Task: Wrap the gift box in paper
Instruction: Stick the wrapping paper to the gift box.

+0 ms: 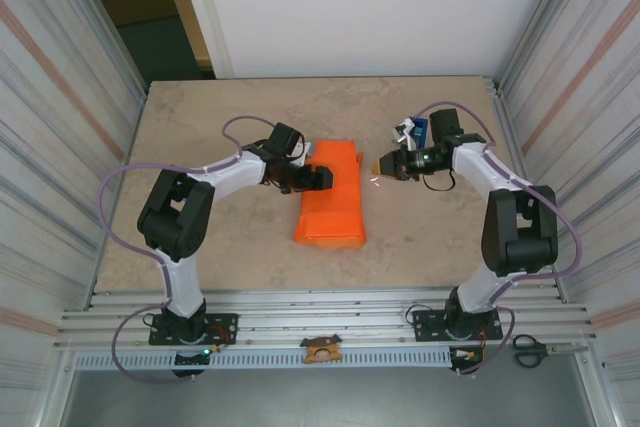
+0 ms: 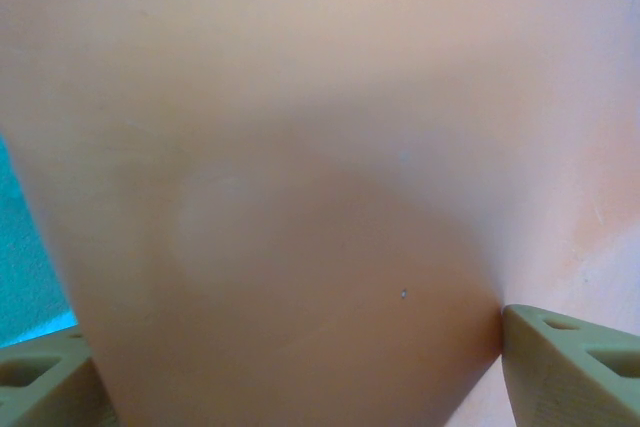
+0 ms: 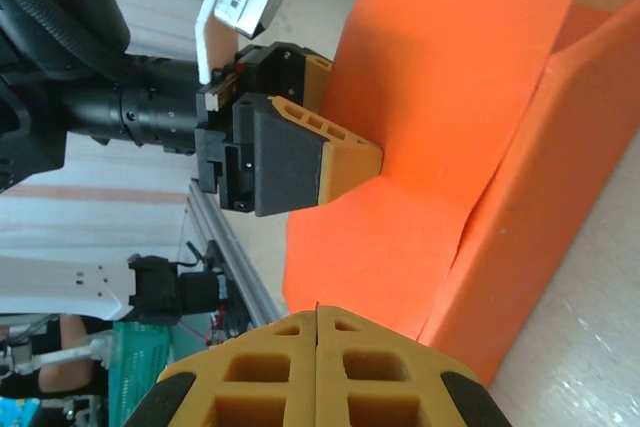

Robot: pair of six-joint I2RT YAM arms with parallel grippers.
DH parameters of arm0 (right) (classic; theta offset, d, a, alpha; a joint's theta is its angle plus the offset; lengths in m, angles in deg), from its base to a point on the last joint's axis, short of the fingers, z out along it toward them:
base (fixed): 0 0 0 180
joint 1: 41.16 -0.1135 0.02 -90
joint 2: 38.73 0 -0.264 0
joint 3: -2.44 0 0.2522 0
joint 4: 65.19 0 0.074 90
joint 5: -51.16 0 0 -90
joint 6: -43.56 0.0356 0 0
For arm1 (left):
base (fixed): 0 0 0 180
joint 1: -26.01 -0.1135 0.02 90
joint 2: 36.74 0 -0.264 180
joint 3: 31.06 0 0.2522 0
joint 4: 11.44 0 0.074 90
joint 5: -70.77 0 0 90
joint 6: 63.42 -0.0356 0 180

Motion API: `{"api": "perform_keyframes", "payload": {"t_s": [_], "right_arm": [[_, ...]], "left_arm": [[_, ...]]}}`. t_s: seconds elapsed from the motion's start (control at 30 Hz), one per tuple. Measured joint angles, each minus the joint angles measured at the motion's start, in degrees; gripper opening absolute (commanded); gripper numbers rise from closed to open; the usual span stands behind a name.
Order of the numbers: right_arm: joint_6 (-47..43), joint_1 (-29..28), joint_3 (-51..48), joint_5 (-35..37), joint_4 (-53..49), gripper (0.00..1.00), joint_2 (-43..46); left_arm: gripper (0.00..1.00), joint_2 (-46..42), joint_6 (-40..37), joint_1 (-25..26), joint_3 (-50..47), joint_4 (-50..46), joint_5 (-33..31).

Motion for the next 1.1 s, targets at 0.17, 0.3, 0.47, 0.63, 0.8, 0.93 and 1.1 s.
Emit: {"api": "perform_keyframes", "payload": {"t_s": [0.17, 0.3, 0.47, 0.63, 0.8, 0.93, 1.1], "right_arm": [[1.3, -4.3, 1.8, 0.6, 0.8, 0.00, -5.0], [1.5, -6.3, 3.8, 1.9, 0.8, 0.00, -8.0], [1.2, -6.4, 4.7, 3.6, 0.0, 0.00, -9.8], [0.8, -6.4, 4.9, 4.8, -1.6, 0.00, -10.7], [0.1, -6.4, 5.6, 5.7, -2.4, 0.00, -11.5], [-0.7, -6.4, 5.7, 6.6, -3.1, 0.00, -12.2], [-0.7, -6.4, 5.8, 7.9, -3.8, 0.00, -13.1]], "left_arm": [[0.86, 0.0, 0.0, 0.0, 0.0, 0.0, 0.0], [0.86, 0.0, 0.0, 0.0, 0.0, 0.0, 0.0], [0.86, 0.0, 0.0, 0.0, 0.0, 0.0, 0.0], [0.86, 0.0, -0.1, 0.0, 0.0, 0.0, 0.0], [0.86, 0.0, -0.1, 0.0, 0.0, 0.0, 0.0], [0.86, 0.0, -0.1, 0.0, 0.0, 0.0, 0.0], [0.86, 0.0, -0.1, 0.0, 0.0, 0.0, 0.0]]}}
